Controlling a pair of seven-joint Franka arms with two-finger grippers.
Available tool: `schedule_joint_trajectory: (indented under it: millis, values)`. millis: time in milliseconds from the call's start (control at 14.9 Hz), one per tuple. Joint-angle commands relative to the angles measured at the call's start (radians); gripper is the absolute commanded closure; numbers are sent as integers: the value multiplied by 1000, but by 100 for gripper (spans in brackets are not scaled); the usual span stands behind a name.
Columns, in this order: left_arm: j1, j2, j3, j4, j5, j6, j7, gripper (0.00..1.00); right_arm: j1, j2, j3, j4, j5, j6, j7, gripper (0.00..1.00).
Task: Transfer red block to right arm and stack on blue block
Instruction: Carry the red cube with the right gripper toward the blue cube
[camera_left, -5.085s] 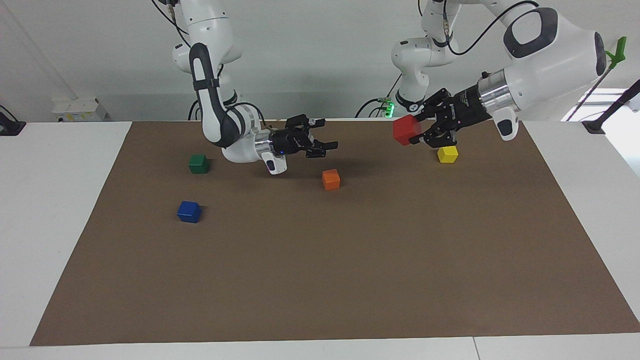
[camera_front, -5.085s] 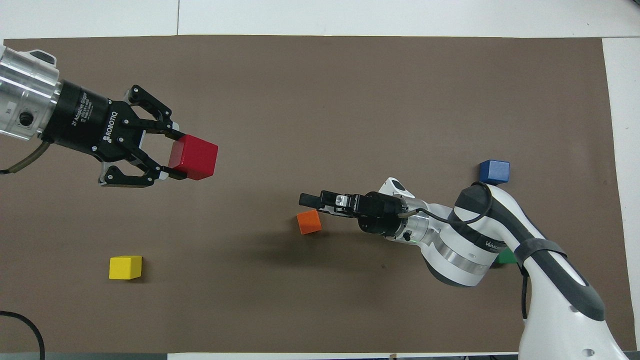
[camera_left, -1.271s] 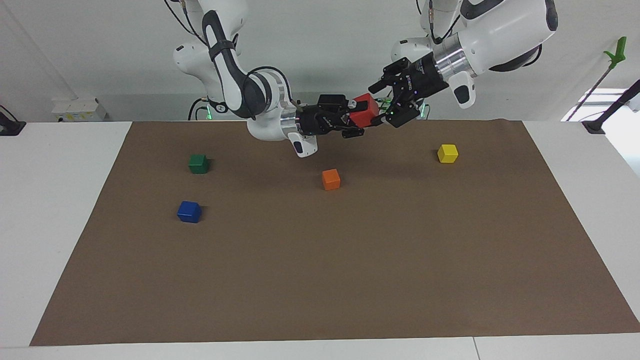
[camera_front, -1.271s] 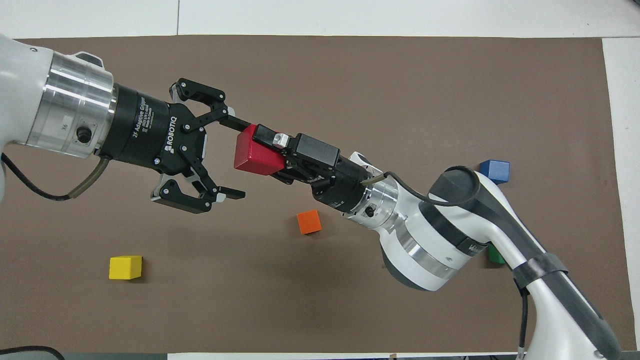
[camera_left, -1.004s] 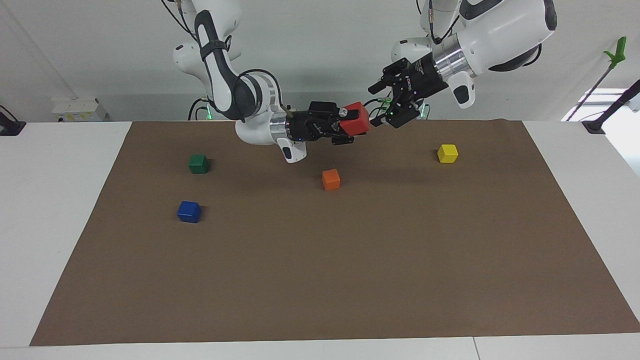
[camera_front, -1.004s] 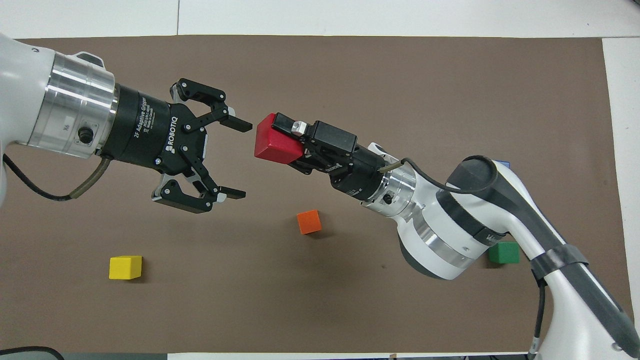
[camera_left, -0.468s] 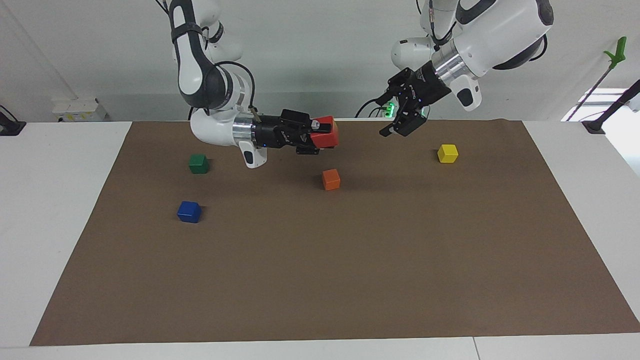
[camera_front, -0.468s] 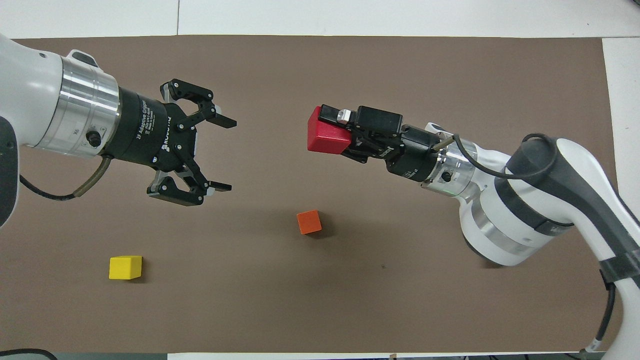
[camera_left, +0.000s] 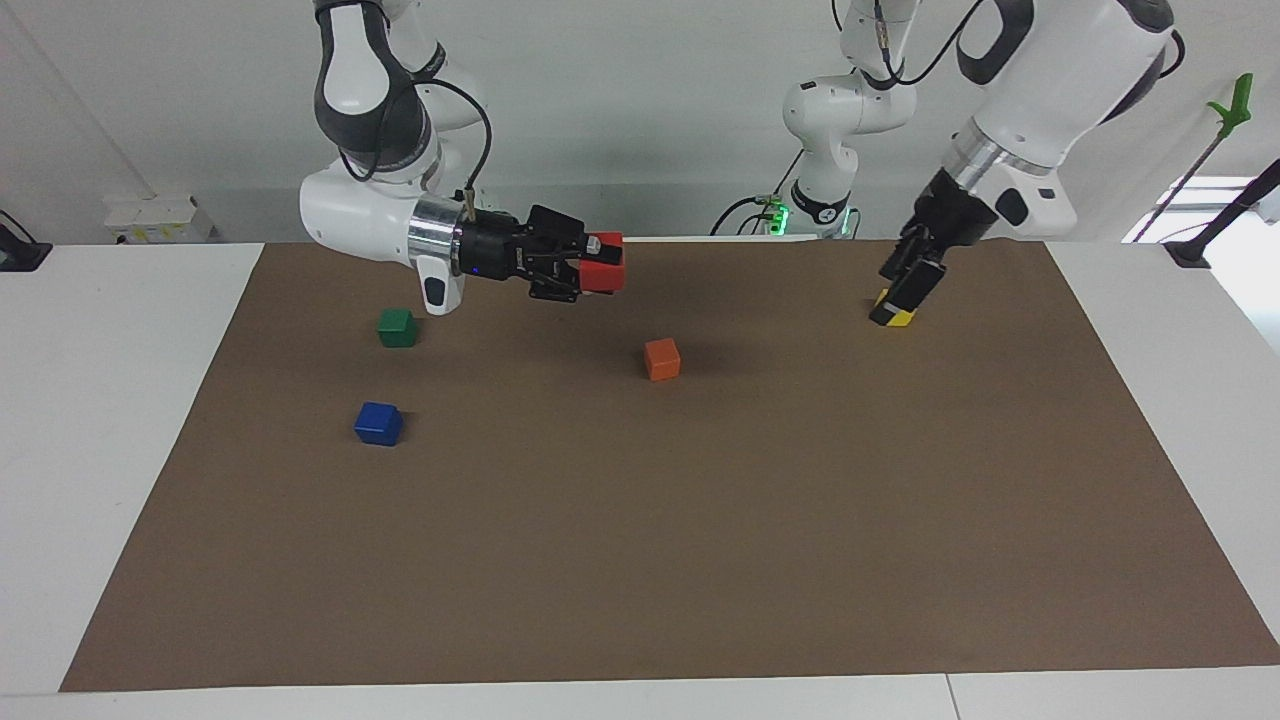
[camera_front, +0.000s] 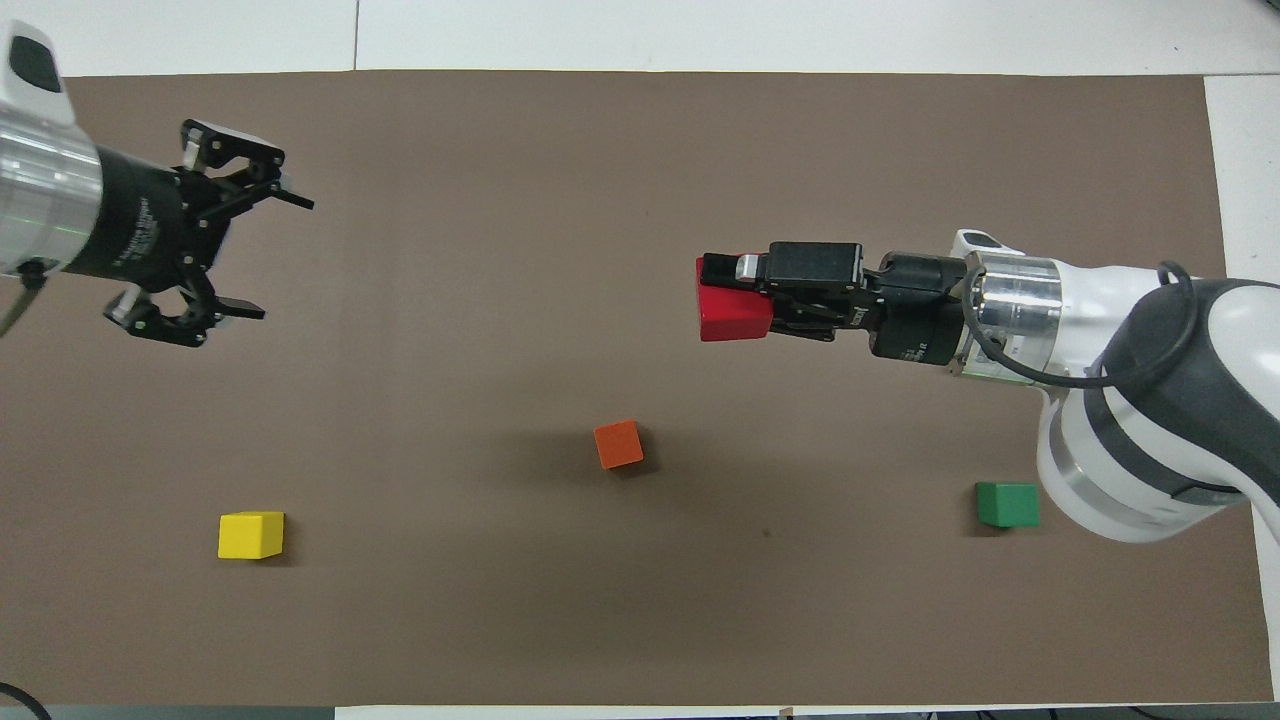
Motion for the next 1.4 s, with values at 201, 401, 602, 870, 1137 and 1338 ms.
schedule_joint_trajectory:
  millis: [201, 401, 602, 870, 1137, 1338]
  values:
    - [81, -77, -6, -128, 188, 29, 516, 0, -58, -59, 4, 17, -372, -27, 122, 100]
    - [99, -96, -2, -162, 262, 18, 812, 0, -85, -78, 4, 56, -640, -86, 186, 100]
    - [101, -110, -4, -191, 305, 20, 896, 0, -133, -87, 4, 105, -832, -182, 202, 100]
    - [95, -110, -6, -199, 303, 38, 896, 0, -158, -79, 7, 147, -1107, -242, 225, 100]
    - [87, -113, -6, -204, 302, 32, 881, 0, -153, -84, 12, 130, -1377, -242, 280, 100]
    - [90, -114, -7, -216, 291, 53, 870, 0, -156, -81, 12, 98, -1490, -229, 281, 100]
